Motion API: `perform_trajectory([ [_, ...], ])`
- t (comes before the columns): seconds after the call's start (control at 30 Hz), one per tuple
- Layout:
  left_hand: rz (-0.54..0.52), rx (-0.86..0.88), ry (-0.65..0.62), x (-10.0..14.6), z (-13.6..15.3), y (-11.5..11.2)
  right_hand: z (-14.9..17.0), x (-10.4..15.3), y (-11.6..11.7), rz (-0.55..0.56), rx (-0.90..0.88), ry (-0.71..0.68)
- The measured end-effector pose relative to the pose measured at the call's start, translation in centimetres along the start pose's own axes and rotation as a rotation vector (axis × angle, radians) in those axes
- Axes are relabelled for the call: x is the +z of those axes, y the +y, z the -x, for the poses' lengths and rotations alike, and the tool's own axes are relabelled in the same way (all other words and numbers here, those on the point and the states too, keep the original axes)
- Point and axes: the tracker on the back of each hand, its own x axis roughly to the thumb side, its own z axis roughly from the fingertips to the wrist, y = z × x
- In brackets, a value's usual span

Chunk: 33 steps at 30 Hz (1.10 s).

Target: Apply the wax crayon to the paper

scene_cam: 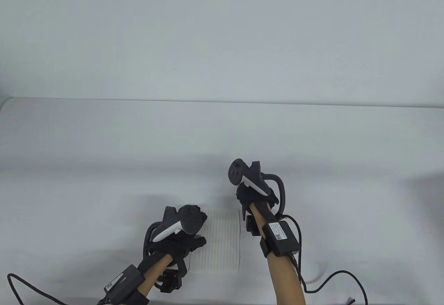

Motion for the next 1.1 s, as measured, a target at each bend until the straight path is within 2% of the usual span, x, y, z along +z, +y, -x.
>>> perform_trajectory([
  [0.17, -0.003, -0.003, 0.002, 0.0, 0.0, 0.0, -0.7, 2.8, 0.1, -0.034, -0.069, -0.104],
  [0.33, -0.007, -0.002, 0.002, 0.0, 0.1, 0.0, -3.1, 6.0, 0.7, -0.052, -0.019, -0.223],
  [0.47, -0.006, 0.007, 0.000, 0.0, 0.2, 0.0, -5.0, 7.7, 1.4, -0.070, 0.025, -0.269],
  [0.73, 0.004, 0.013, -0.002, -0.1, 0.3, -0.3, -7.4, 8.2, 3.1, -0.087, 0.091, -0.276],
  [1.1, 0.012, 0.016, -0.003, -0.1, 0.3, -0.3, -8.3, 8.0, 4.0, -0.082, 0.194, -0.203],
])
